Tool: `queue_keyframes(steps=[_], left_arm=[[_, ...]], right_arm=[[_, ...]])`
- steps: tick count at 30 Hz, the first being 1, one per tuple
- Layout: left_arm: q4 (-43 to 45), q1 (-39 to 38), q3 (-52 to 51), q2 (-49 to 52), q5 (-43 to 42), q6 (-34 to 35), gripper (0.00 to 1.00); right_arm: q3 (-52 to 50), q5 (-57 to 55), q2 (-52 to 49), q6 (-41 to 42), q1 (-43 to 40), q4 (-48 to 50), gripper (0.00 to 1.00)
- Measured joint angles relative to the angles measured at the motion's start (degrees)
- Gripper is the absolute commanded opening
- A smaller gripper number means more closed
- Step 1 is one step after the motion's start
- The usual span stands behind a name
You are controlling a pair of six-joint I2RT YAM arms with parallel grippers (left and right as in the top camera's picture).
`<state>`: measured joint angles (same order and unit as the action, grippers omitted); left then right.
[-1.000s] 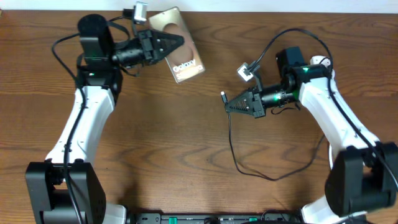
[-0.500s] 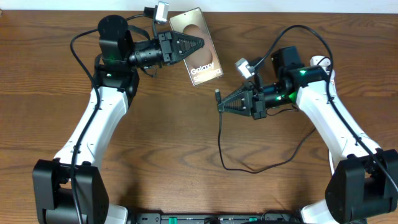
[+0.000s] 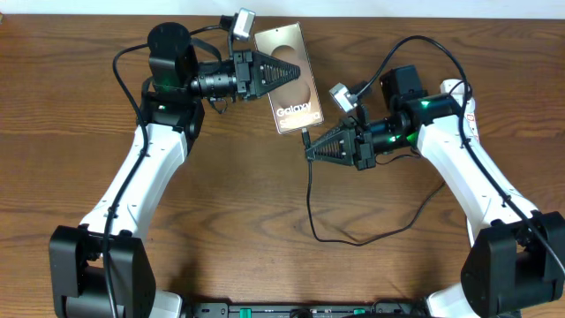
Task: Plug charger to phone and switch on socket
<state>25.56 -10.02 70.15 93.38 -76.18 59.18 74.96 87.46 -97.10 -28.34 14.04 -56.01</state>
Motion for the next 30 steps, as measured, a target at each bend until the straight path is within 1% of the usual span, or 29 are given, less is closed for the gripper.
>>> queue_keyframes(steps=[7,30], left_arm=[[0.0,0.0,0.0,0.0,0.0,1.07,0.07],[0.0,0.0,0.0,0.0,0.7,2.34,0.07]], right_arm=[[0.0,-0.02,0.0,1.31,0.0,0.02,0.01],[0.0,-0.02,0.0,1.6,0.0,0.24,0.01]])
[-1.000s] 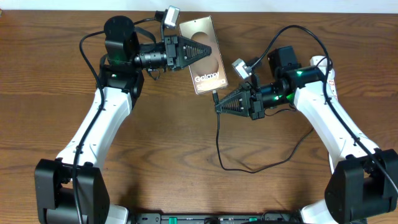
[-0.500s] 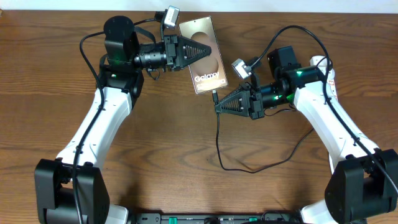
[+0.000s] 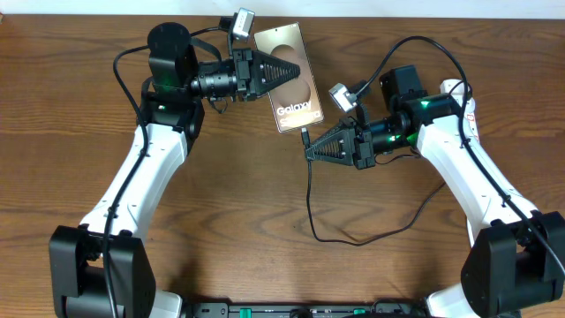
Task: Plug charger to phone and switch on socket
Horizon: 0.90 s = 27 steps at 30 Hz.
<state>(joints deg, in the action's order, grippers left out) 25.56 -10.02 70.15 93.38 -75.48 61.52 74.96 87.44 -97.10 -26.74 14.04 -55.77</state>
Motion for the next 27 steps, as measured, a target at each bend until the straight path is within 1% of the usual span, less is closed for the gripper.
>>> queue_keyframes(steps=[16,27], left_arm=[[0.0,-0.74,0.0,0.0,0.83,-0.17,0.07],[0.24,-0.74,0.0,0.0,-0.44,-3.17,0.07]], right_arm=[[-0.02,-0.02,0.0,2.27,0.0,0.79,0.01],[-0.04,0.0,0.0,3.32,-0.66,0.83,0.01]])
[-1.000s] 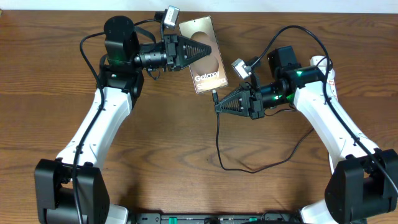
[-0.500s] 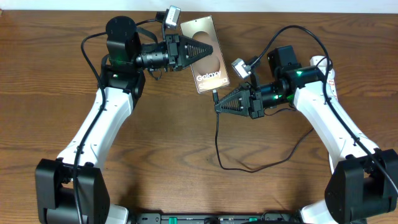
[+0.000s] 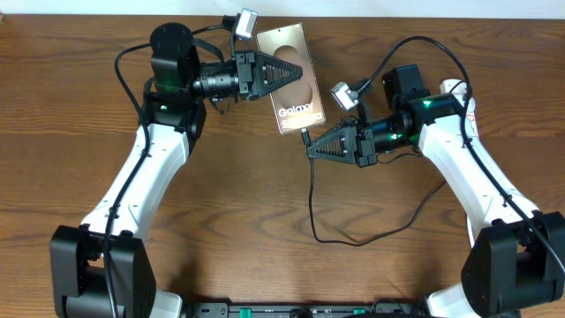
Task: Plug charger to phone and switch on socket
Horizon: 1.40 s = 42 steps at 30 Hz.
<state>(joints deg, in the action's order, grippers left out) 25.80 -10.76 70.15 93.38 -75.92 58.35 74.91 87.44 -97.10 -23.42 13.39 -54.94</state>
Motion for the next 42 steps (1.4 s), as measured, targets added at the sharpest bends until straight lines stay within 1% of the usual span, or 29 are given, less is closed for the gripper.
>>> queue_keyframes(steps=[6,11,19,25,33,38,42], left_arm=[[0.0,0.0,0.0,0.0,-0.46,-0.33,0.08],[0.02,0.0,0.0,0.0,-0.5,-0.57,0.07],[0.02,0.0,0.0,0.0,-0.22,-3.43,0.07],[0.0,-0.02,0.0,0.0,-0.44,-7.02,0.07],[-0.11,0.0,0.0,0.0,-0.61,-8.55,0.08],[-0.26,0.07,0.0,0.0,-0.59,-9.09,0.07],[-0.24,0.11,0.0,0.0,-0.46,-9.14,0.07]], right_arm=[[0.0,0.02,0.0,0.92,0.0,0.28,0.01],[0.0,0.04,0.0,2.95,0.02,2.47,0.01],[-0.04,0.02,0.0,7.04,0.02,5.49,0.01],[-0.04,-0.04,0.0,9.18,0.02,6.49,0.01],[-0.15,-0.83,0.0,14.25,0.02,13.22,0.01],[-0.15,-1.55,0.0,16.96,0.02,14.91,0.01],[-0.15,-1.73,0.0,17.59,0.02,15.34,0.01]])
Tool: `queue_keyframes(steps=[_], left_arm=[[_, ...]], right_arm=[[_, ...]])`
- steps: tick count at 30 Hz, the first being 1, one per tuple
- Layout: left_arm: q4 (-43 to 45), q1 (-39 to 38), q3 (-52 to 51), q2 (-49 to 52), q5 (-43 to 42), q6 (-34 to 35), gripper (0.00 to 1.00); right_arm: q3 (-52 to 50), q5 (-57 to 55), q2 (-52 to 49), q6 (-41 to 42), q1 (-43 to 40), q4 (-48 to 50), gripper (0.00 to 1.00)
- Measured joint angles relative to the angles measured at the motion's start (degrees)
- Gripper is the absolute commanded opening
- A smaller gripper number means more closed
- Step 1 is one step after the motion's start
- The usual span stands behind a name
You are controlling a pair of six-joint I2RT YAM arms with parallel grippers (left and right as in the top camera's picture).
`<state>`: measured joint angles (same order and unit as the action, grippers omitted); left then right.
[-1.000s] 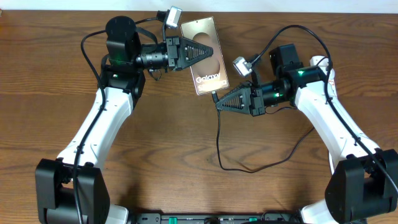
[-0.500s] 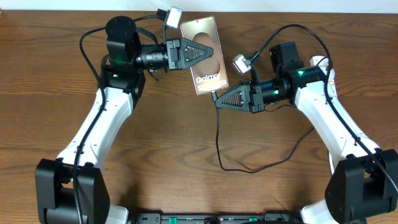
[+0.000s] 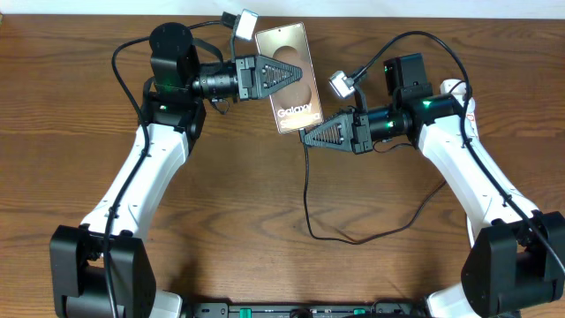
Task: Plug charger to phone and switch on socket
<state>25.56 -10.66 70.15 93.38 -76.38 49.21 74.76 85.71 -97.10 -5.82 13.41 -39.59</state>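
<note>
A rose-gold Galaxy phone (image 3: 284, 104) lies slanted at the top middle of the table. My left gripper (image 3: 305, 68) reaches over it from the left and appears shut on the phone. My right gripper (image 3: 305, 138) comes in from the right, shut on the black charger plug, its tip right at the phone's lower edge. Whether the plug is seated in the port is hidden. The black charger cable (image 3: 306, 194) hangs down from the plug and loops away to the right. No socket shows plainly.
The wooden table (image 3: 221, 212) carries the cable's loop (image 3: 388, 231) at the lower middle. A white object (image 3: 454, 87) with a red mark is partly hidden behind the right arm at the right. Both arm bases stand at the near corners.
My right gripper has moved up and slightly left with the plug, from a little below the phone to its lower edge. The cable below it hangs straighter. The left gripper and phone stayed put.
At first the left gripper was on the phone and the right gripper held the plug just below the phone's lower edge. Both stayed so, then phone and left gripper shifted slightly. Now the right gripper's tip is at the phone's lower edge.
</note>
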Motion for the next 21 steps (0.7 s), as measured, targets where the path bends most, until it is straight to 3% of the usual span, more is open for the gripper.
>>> queue_keyframes(steps=[3,7,8,13,18,21], left_arm=[[0.0,0.0,0.0,0.0,0.02,-0.02,0.07],[-0.07,0.0,0.0,0.0,-0.35,0.0,0.07],[-0.09,-0.07,0.0,0.0,-0.72,0.02,0.07],[-0.26,-0.35,0.0,0.0,-2.23,0.0,0.07],[-0.28,-0.39,0.0,0.0,-2.93,0.0,0.07],[-0.35,-0.39,0.0,0.0,-3.54,-1.16,0.07]], right_arm=[[0.0,-0.02,0.0,0.37,0.0,0.11,0.06],[0.0,-0.37,0.0,0.79,-0.02,0.5,0.28],[0.0,-0.46,0.0,1.05,-0.07,0.52,0.39],[0.0,-0.63,0.0,1.05,-0.24,2.54,0.69],[0.0,-0.63,0.0,2.8,-0.33,9.07,0.72],[0.0,-0.68,0.0,5.44,-0.33,14.73,0.67]])
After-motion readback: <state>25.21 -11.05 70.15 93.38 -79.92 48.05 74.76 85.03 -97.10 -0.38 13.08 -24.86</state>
